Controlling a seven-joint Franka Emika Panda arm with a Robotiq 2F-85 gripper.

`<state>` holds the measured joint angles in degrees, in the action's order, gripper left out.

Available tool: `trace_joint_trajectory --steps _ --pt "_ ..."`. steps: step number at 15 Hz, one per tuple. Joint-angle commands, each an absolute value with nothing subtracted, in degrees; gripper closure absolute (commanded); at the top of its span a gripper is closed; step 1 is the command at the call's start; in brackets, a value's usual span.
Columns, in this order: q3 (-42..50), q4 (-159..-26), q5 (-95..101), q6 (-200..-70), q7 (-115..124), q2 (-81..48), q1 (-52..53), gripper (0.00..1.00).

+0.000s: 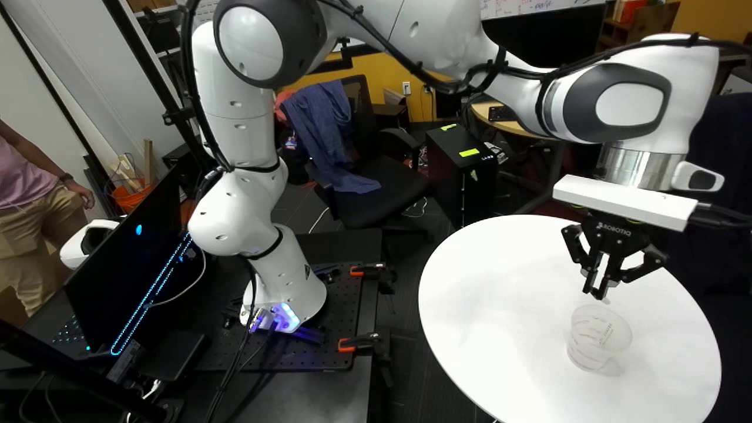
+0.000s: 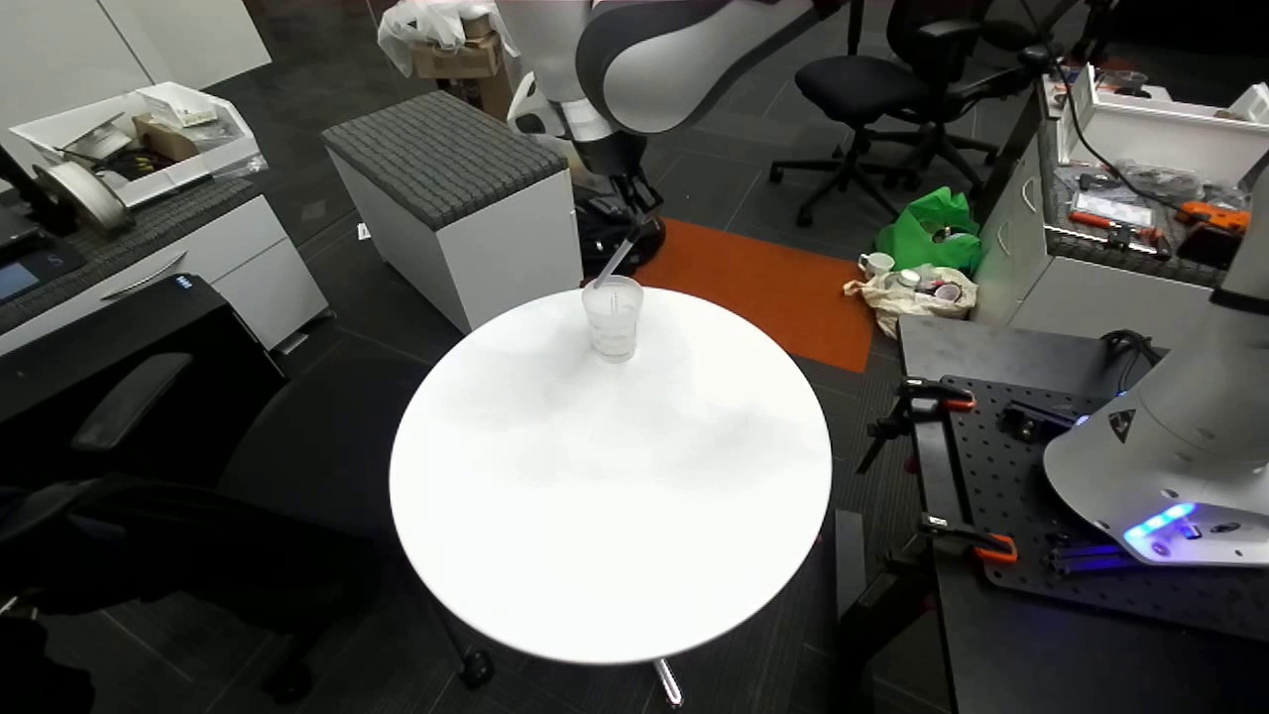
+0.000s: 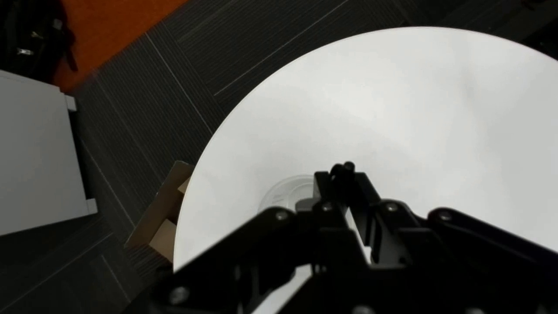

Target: Put the sharpie on the table

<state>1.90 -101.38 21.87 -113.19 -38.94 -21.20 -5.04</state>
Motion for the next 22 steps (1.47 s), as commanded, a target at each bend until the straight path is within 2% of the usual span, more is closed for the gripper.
trace_joint_trajectory --steps 1,10,22 --pt "1.4 -105.9 22.9 -118.5 -36.0 -17.8 -3.9 0.96" --pt "-1.1 -107.8 23.2 -124.1 -34.1 -18.2 0.0 0.96" --pt "-5.7 -113.0 14.2 -134.5 -39.4 -19.2 -0.8 0.96"
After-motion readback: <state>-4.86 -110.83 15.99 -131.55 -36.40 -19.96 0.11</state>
